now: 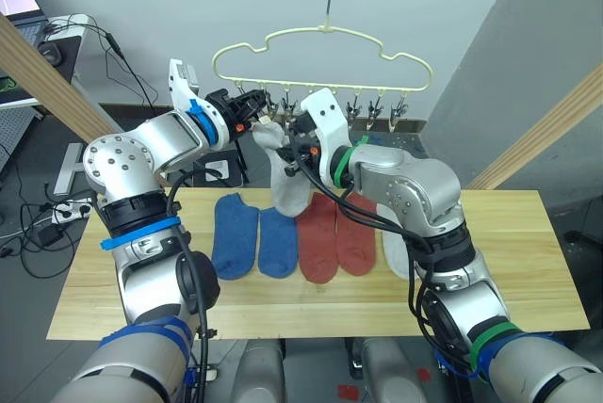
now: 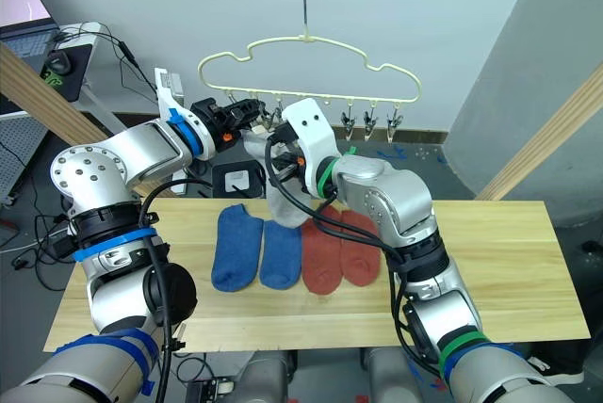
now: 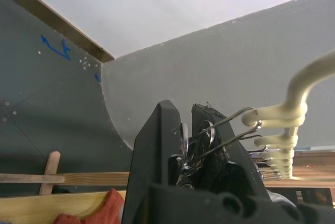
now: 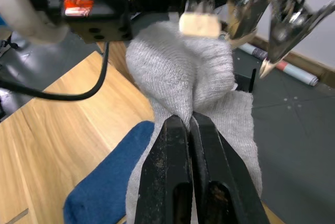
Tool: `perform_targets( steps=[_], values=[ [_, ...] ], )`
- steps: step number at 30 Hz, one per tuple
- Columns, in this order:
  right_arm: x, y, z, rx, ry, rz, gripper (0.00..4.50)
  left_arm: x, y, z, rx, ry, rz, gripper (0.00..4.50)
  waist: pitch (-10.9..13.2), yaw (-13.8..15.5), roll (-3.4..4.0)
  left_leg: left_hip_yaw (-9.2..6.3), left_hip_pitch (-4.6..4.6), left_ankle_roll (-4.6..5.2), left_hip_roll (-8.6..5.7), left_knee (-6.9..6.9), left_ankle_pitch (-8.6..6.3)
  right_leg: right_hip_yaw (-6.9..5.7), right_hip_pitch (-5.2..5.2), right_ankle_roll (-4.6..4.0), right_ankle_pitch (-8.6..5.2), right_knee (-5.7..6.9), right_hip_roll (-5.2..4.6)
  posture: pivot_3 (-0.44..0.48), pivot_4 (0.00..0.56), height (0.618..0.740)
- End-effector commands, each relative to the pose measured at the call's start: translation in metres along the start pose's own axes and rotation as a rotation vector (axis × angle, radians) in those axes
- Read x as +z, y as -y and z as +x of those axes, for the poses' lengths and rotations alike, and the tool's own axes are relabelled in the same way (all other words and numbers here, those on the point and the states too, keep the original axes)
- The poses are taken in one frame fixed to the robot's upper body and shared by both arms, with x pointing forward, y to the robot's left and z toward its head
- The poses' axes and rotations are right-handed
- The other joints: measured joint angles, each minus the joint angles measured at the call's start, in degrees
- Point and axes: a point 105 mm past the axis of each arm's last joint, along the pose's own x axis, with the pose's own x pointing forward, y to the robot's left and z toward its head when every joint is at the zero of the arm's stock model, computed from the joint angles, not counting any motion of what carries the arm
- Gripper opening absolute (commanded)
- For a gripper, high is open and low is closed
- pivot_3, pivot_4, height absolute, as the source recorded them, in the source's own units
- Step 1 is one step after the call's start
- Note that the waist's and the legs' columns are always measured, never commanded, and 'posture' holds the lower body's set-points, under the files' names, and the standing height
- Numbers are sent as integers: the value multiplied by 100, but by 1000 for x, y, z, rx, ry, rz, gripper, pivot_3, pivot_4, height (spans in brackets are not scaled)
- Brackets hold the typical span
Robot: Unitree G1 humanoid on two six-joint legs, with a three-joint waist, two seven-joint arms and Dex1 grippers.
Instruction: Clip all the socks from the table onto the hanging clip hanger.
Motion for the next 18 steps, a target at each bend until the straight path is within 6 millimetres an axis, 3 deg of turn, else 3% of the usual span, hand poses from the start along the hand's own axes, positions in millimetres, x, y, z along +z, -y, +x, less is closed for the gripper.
perform_targets(
  steps=[1,6,14,18],
  values=[
    [16,-8,-1,31,57,-38,30,0,-5,-4,26,7,12,259,0,3,0,0,0,0,0,0,0,0,0,0,0,0,0,92,294,740],
    [16,-8,-1,33,57,-36,30,-2,-4,-3,19,2,20,259,0,4,0,0,0,0,0,-1,0,0,0,0,0,-1,0,95,290,740],
    [15,-9,0,36,53,-35,0,-2,-2,-5,-3,3,21,2843,0,50,0,-2,-13,-5,0,-3,3,-4,-9,0,0,-6,-2,96,290,740],
    [13,-8,-1,33,47,-26,0,-4,0,-7,-17,-10,45,2843,0,82,0,-4,-23,-8,-3,-3,5,-8,-15,0,0,-12,-6,98,288,740]
  ],
)
